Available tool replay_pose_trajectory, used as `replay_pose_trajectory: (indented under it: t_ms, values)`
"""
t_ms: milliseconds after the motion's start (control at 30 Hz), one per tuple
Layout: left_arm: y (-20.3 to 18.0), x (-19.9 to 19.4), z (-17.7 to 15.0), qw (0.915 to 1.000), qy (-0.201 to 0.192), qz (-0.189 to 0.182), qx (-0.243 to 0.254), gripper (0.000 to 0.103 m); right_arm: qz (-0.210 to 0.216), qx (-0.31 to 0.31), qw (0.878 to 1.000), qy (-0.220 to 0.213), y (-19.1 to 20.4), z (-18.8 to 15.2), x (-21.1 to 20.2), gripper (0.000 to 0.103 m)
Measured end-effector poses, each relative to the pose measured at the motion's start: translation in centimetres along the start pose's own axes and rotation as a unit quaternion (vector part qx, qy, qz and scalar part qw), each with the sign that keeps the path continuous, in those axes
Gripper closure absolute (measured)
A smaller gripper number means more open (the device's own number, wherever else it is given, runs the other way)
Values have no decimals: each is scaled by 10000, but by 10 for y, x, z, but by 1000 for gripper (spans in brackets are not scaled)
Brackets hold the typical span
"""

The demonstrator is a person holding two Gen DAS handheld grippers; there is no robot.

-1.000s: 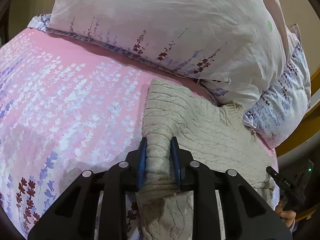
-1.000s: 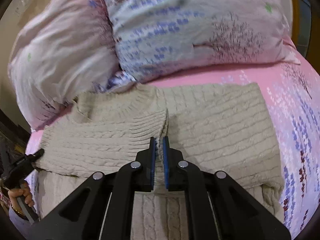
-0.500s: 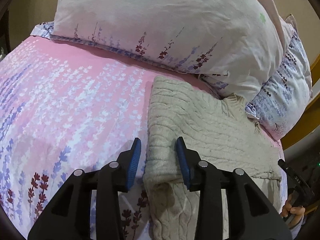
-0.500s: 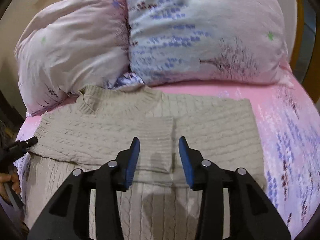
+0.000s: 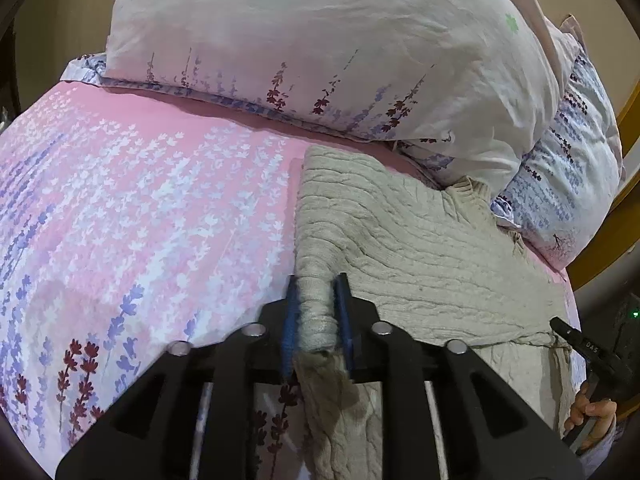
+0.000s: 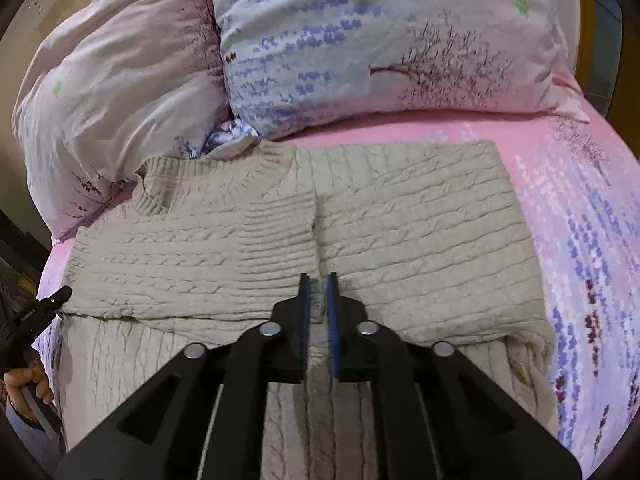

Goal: Fold small clothes

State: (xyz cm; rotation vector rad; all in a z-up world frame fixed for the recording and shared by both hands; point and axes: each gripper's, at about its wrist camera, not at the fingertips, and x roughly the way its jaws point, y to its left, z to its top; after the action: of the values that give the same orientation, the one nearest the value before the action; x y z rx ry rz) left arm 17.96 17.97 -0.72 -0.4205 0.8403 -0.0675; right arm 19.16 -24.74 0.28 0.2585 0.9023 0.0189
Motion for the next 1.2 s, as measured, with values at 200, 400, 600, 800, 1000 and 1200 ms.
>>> replay_pose_trajectory:
  t_ms: [200, 400, 600, 800, 1000, 1200]
  values:
    - [-18, -34, 0, 9968, -683, -293, 307, 79, 161, -480, 9982, -308, 23, -3, -12, 78]
    - [-45, -2, -9, 9963, 17, -434, 739, 79, 33, -779, 9969, 41, 38, -13, 13, 67]
    - [-37, 1, -10, 9977, 210, -546, 354, 78, 152, -791, 9966, 192, 42, -6, 18, 52]
    - [-13, -56, -32, 9964, 56, -744, 406, 42, 761, -214, 9968, -63, -7, -29, -39, 35]
    - [28, -100, -76, 9940, 209, -1075, 24, 41, 818, 601, 9948, -10, -97, -84, -98, 35]
    - [35, -117, -123, 9878, 379, -1480, -301, 41, 1126, 1119, 9868, 333, -140, -135, -114, 49]
